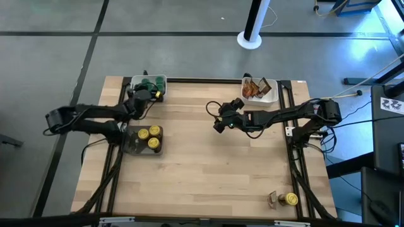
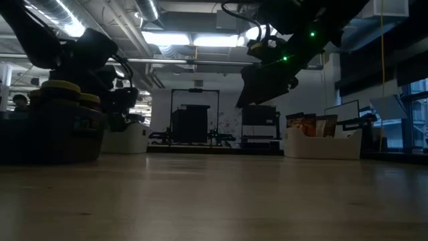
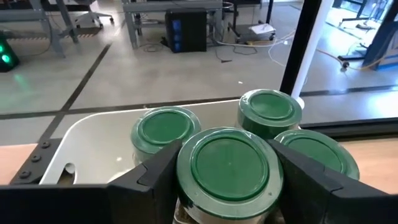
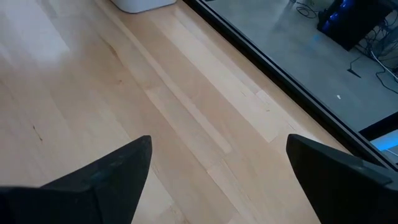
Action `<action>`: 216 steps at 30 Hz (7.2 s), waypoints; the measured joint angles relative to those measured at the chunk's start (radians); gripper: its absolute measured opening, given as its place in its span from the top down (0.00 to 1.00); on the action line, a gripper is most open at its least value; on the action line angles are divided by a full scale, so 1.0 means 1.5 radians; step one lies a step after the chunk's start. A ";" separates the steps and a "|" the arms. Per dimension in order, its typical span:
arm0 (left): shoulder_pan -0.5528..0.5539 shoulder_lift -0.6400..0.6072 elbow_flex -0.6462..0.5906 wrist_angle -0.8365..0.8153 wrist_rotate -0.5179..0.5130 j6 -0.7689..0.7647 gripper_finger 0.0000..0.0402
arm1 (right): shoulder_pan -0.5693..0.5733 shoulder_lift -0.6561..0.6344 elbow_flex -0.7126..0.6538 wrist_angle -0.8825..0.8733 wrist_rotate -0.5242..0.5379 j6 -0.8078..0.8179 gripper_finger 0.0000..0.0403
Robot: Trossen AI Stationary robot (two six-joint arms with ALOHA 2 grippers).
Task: Sort spices by type
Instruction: Put the green seasoning bottle into the top left white bin, then put the orange seasoning pack into the top right white bin
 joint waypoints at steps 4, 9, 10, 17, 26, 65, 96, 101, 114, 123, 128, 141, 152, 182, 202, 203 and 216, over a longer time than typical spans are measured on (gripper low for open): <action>0.000 0.020 0.001 0.005 -0.003 -0.008 0.50 | 0.000 0.000 0.000 0.000 0.000 0.000 0.08; 0.000 0.024 -0.002 -0.007 0.011 0.000 0.49 | 0.000 0.000 0.000 0.000 0.000 0.000 0.08; 0.000 0.027 -0.003 -0.002 0.010 0.015 0.49 | 0.000 0.000 0.000 0.000 0.000 0.000 0.08; 0.000 0.008 0.003 0.016 -0.009 0.061 0.50 | 0.000 0.000 0.000 -0.006 0.000 0.000 0.08; 0.000 0.009 -0.005 -0.023 -0.005 -0.021 0.49 | 0.000 0.000 0.000 -0.001 0.000 0.000 0.08; -0.140 -0.231 0.064 -0.043 0.250 0.157 0.28 | 0.000 0.000 0.000 -0.001 0.000 -0.002 0.08; -0.420 -0.204 0.064 0.071 0.407 0.240 0.28 | 0.141 -0.011 0.173 -0.189 -0.220 0.016 0.08; -0.452 -0.222 0.064 0.070 0.407 0.226 0.28 | 0.237 -0.011 0.274 -0.366 -0.194 0.067 0.08; -0.502 -0.225 0.064 0.105 0.407 0.216 0.28 | 0.413 -0.011 0.350 -0.671 -0.354 0.483 0.08; -0.506 -0.225 0.064 0.146 0.393 0.185 0.28 | 0.497 -0.011 0.350 -0.750 -0.490 0.786 0.08; -0.502 -0.225 0.064 0.150 0.378 0.209 0.28 | 0.529 -0.011 0.350 -0.771 -0.523 0.953 0.08; -0.493 -0.224 0.064 0.213 0.371 0.237 0.28 | 0.611 0.024 0.349 -0.761 -0.591 1.186 0.08; -0.493 -0.224 0.064 0.215 0.371 0.238 0.28 | 0.615 0.098 0.348 -0.742 -0.628 1.166 0.08; -0.493 -0.224 0.064 0.217 0.371 0.234 0.28 | 0.595 0.210 0.322 -0.716 -0.684 1.177 0.38; -0.493 -0.224 0.064 0.225 0.371 0.234 0.28 | 0.592 0.209 0.289 -0.737 -0.625 0.967 0.91; -0.493 -0.224 0.064 0.225 0.371 0.234 0.28 | 0.588 0.209 0.289 -0.746 -0.619 0.955 0.91; -0.493 -0.224 0.064 0.226 0.371 0.234 0.28 | 0.471 0.208 0.389 -0.932 -0.471 0.760 0.94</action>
